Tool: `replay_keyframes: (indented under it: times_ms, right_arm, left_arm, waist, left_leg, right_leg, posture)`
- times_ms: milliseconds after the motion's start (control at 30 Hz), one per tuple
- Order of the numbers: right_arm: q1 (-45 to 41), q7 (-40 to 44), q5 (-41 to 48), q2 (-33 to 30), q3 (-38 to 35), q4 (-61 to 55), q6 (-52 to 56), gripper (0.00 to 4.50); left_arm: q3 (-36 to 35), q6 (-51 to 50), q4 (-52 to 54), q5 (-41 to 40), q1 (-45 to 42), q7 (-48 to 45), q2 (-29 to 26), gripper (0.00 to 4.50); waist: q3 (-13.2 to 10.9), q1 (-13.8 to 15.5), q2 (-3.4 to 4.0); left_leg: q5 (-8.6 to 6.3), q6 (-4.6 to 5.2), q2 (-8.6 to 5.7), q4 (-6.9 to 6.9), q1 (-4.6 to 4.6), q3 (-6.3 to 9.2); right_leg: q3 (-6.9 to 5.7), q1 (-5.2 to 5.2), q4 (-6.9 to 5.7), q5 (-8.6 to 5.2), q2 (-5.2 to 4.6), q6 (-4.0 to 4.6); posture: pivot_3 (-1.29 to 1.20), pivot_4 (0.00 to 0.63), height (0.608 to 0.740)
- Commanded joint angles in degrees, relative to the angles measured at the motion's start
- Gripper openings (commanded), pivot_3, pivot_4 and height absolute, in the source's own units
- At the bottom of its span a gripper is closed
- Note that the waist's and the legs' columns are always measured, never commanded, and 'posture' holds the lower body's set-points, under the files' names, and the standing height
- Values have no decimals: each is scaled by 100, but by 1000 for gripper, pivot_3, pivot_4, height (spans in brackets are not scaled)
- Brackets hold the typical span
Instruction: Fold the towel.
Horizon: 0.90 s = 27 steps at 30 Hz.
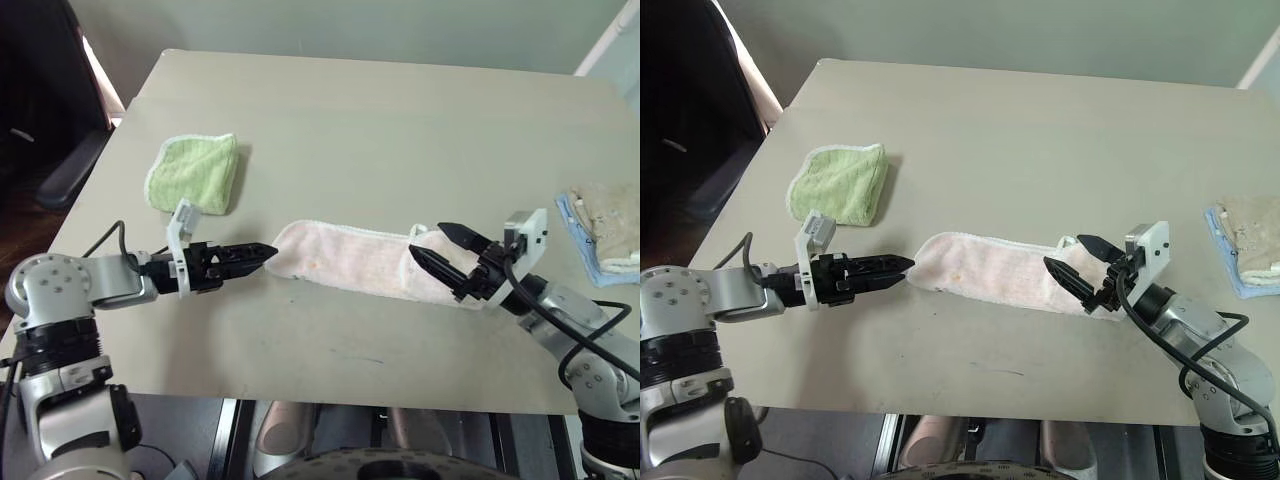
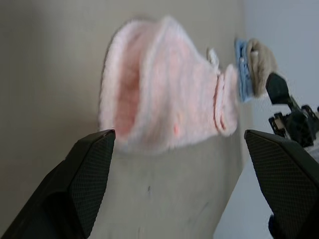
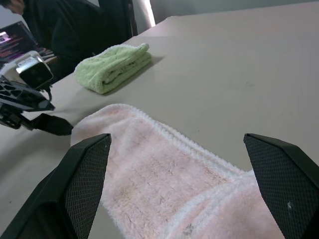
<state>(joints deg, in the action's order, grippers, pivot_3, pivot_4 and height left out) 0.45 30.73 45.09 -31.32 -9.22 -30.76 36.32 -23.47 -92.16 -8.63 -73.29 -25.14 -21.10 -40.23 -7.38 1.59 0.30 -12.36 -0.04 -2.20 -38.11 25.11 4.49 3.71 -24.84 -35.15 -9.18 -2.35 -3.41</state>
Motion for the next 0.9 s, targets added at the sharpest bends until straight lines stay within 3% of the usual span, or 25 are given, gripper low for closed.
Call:
replay_keyframes:
  times_ms: [33, 267, 767, 900]
  right_arm:
    - [-29, 24, -46, 66, 46, -112, -98, 4500]
    - [-70, -82, -106, 146, 64, -111, -65, 4500]
    - [-262, -470, -26, 156, 7, -266, 152, 4500]
    - [-295, -525, 1, 155, -12, -288, 209, 4500]
  left_arm:
    - [96, -34, -100, -545, -13, 370, -96, 4482]
    - [-113, -34, -586, -964, 27, 1384, 566, 4482]
    - [-471, 428, -1106, -1798, -104, 2701, 1014, 4482]
    - [-385, 540, -1049, -1822, -59, 2837, 936, 3568]
  waist:
    - [0, 0, 0]
    - [0, -3, -1]
    - [-1, 1, 0]
    - [-2, -10, -2]
  left_leg:
    - [-1, 2, 0, 4, -6, 0]
    - [1, 9, 0, 7, -16, 2]
    - [0, 27, -2, 17, -73, 11]
    - [-6, 21, 0, 17, -71, 12]
  right_leg:
    - [0, 2, -2, -1, 0, 0]
    - [1, 0, -22, -7, 3, 0]
    - [1, 45, -43, -34, 10, -18]
    - [2, 40, -43, -36, 15, -16]
  posture:
    - [0, 150, 728]
    - [0, 150, 728]
    - [0, 150, 728]
    - [0, 150, 728]
